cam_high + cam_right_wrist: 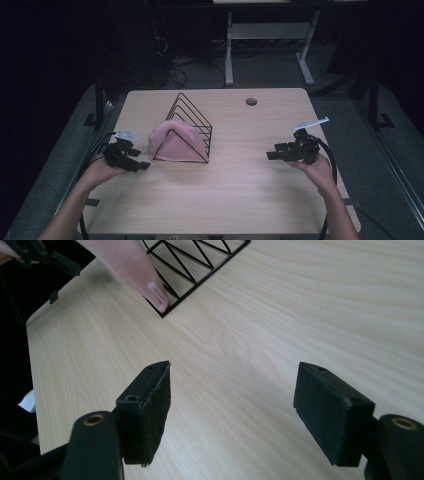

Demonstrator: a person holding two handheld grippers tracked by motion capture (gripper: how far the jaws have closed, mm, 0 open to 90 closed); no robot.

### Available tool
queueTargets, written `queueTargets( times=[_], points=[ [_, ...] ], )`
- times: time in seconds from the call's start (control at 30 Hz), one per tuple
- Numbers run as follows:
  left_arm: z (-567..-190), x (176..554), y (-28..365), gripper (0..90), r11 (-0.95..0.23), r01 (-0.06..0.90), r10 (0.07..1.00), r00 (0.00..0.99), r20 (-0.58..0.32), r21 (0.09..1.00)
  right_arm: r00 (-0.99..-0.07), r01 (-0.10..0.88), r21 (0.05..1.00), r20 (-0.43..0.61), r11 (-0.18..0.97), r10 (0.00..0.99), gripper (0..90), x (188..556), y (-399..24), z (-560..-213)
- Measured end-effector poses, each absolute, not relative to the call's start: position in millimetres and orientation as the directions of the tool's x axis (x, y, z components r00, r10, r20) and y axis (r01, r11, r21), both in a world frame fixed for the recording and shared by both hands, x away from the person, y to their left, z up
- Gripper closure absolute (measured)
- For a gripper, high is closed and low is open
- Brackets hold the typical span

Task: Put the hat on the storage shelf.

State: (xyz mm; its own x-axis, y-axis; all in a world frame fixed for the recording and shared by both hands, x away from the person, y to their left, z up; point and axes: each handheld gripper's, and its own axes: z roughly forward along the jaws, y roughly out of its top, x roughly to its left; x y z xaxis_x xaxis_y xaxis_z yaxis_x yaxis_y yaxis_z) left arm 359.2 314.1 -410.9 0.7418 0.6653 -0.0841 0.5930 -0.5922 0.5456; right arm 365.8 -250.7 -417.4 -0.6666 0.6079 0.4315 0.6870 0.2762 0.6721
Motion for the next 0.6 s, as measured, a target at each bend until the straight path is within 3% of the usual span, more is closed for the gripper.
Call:
queueTargets(
  times=[0.6],
  points=[
    [-416, 336, 308, 27.9, -0.589, 0.583, 0.664, 0.744, -0.076, 0.559, -0.622, 0.711, 0.656, 0.421, 0.252, 0.660, 29.7, 331, -281, -437]
  ],
)
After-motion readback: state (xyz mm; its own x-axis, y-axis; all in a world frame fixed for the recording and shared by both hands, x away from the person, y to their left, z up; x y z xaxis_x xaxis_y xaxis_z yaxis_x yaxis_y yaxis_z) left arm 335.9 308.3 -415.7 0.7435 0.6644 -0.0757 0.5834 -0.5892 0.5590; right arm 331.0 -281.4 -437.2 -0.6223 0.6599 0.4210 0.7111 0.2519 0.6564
